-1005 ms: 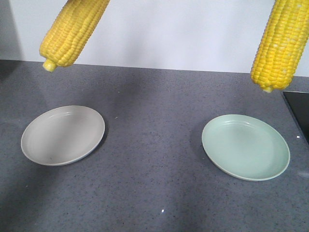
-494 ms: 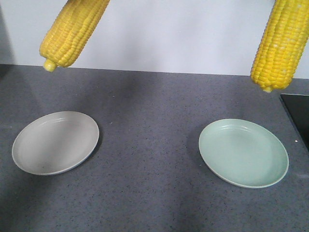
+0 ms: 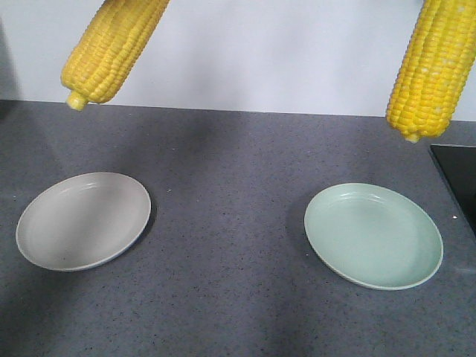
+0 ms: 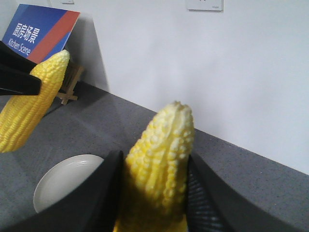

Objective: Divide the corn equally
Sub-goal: 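Approach and align the base in front of the cream and green plates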

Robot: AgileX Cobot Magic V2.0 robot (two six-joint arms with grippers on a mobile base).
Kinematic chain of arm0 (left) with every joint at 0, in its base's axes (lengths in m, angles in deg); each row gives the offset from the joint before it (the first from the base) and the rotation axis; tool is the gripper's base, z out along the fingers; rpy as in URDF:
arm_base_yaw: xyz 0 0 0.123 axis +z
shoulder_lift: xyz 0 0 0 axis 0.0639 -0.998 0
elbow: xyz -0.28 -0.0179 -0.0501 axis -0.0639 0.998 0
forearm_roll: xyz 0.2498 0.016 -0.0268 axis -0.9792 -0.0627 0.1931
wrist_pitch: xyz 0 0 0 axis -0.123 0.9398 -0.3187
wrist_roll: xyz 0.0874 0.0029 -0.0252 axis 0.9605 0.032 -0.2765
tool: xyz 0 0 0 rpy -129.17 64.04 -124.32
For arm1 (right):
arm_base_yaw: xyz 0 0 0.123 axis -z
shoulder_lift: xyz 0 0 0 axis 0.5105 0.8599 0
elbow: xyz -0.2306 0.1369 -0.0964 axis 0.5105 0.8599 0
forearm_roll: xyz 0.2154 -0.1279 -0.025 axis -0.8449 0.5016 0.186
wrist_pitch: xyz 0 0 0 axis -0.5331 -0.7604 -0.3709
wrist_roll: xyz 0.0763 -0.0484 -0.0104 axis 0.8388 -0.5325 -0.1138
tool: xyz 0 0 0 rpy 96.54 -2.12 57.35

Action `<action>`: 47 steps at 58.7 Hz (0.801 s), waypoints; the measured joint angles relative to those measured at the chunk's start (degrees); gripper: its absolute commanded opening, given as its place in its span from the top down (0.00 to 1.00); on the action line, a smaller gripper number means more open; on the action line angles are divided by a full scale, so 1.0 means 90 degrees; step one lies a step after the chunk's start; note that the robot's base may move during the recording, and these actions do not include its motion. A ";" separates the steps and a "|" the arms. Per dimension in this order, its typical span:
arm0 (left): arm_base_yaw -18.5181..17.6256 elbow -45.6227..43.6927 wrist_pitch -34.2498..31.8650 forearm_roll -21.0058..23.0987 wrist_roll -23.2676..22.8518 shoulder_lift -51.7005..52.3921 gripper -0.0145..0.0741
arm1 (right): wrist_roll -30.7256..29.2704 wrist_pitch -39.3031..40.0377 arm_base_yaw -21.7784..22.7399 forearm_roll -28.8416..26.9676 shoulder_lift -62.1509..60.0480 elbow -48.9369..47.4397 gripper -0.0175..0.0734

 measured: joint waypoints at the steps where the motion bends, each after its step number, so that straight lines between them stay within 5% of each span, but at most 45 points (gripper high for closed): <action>1: 0.0000 0.0000 0.0000 0.0000 0.0000 0.0000 0.84 | 0.0000 0.0000 0.0000 0.0000 0.0000 0.0000 0.81; 47: 0.0000 0.0000 0.0000 0.0000 0.0000 0.0000 0.84 | 0.0000 0.0000 0.0000 0.0000 0.0000 0.0000 0.81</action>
